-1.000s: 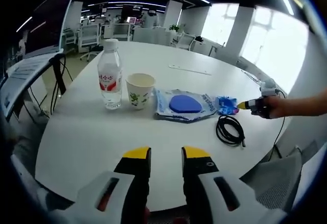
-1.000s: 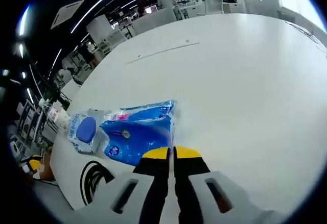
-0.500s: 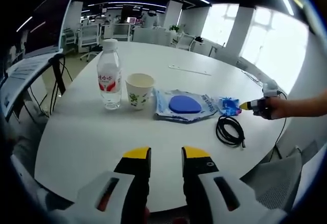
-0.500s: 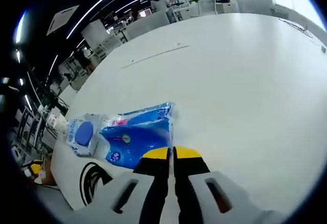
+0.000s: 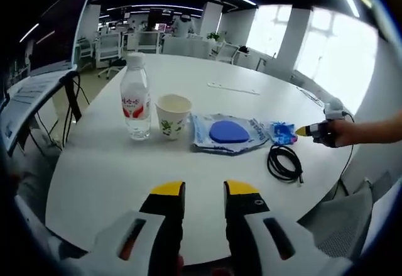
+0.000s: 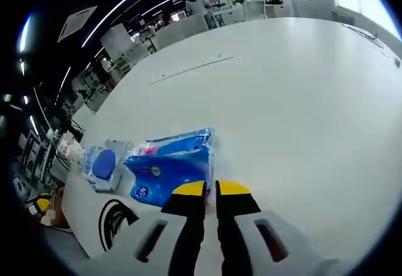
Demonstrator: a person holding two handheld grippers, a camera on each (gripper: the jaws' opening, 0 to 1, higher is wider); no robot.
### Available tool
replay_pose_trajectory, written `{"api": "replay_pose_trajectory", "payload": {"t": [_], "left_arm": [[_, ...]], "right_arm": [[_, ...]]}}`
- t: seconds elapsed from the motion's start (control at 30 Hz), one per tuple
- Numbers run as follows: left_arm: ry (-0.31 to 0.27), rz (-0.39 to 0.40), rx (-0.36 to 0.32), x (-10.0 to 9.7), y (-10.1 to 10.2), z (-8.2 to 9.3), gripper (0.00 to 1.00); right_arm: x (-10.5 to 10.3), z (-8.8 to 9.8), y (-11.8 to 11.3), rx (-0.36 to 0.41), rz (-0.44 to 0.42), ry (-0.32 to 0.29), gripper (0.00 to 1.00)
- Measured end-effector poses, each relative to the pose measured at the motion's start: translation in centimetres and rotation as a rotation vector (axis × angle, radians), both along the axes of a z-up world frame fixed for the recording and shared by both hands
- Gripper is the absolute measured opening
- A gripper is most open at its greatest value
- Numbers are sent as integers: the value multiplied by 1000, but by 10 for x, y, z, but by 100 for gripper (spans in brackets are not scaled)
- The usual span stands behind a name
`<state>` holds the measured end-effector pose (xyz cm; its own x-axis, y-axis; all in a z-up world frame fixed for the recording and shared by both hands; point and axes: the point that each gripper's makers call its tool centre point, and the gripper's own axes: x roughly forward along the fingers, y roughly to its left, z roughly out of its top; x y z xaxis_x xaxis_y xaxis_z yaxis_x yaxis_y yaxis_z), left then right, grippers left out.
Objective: Arrange the tabletop items into an orderly group along one side of the table until the central work area is clear of visible clutter.
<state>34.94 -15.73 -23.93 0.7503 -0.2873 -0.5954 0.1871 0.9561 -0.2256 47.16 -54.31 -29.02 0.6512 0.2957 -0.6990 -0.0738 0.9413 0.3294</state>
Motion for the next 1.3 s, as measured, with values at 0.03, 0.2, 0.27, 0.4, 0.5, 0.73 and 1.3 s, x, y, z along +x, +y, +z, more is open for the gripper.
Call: {"api": "replay_pose_trajectory", "payload": {"t": [0.03,0.2,0.27,0.4,0.5,0.73,1.3], "left_arm": [[-2,0,-1,1,1,1,23],[-12,0,0,4,5,3,23],[-16,-1,0,5,6,4,23],[-22,-9,-1,9,6,5,23],[-31,-9,-5,12,6,7,24],[-45,-8,-16,15,5,10,25],[-51,-5,-34,12,2,8,28]], "right_arm": [[0,0,0,0,0,0,4],[-1,6,-1,1,4,-14,5],[-1,8,-1,4,9,-18,6],[-3,15,5,16,31,-40,8],[-6,21,13,38,66,-60,13],[-17,41,37,85,150,-121,22],[-73,54,80,122,332,-219,54]]}}
